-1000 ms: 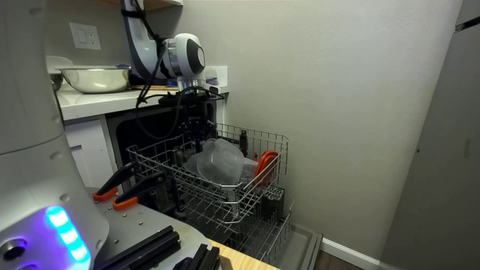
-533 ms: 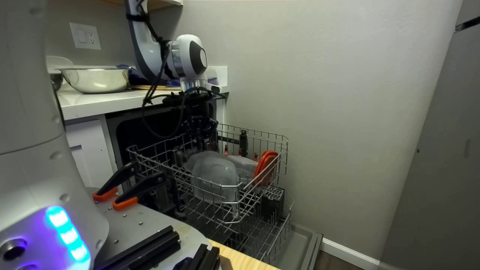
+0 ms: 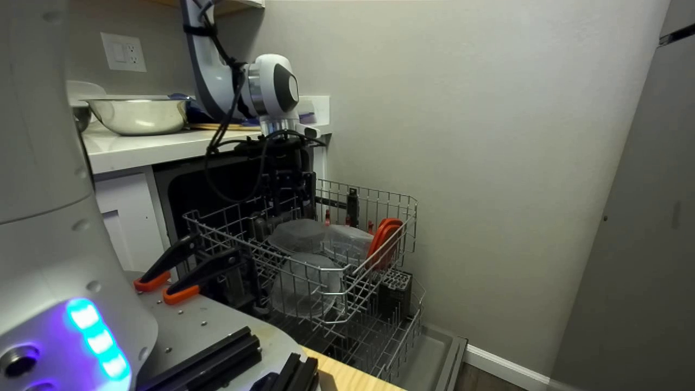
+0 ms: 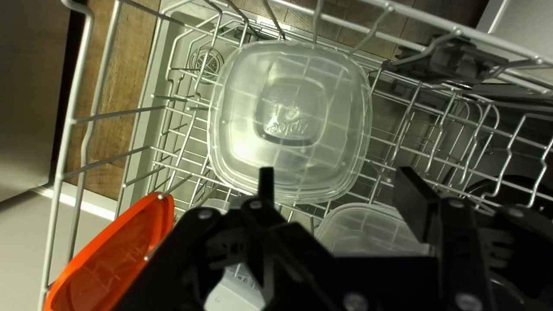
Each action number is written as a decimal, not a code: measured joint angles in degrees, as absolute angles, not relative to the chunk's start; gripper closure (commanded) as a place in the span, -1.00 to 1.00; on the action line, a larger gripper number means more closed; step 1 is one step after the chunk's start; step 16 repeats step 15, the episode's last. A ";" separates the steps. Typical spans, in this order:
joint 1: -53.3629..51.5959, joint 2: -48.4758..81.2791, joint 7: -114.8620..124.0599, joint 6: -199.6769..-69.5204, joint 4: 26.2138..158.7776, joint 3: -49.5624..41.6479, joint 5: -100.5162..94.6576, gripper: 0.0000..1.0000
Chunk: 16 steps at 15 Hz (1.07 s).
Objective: Remove one bowl from the counter and put it in the dishwasher.
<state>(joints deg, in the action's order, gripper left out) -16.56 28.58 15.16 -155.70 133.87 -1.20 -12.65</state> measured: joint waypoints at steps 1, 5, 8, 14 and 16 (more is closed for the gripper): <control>-16.50 28.62 15.16 -156.06 133.85 -0.88 -12.41 -1.00; -16.54 28.63 15.16 -157.86 133.71 0.37 -11.79 -1.00; -16.49 28.62 15.01 -158.71 133.58 1.20 -11.23 -1.00; -16.45 28.62 15.00 -158.74 133.52 1.44 -11.03 -1.00; -16.44 28.62 14.99 -158.74 133.52 1.44 -11.02 -1.00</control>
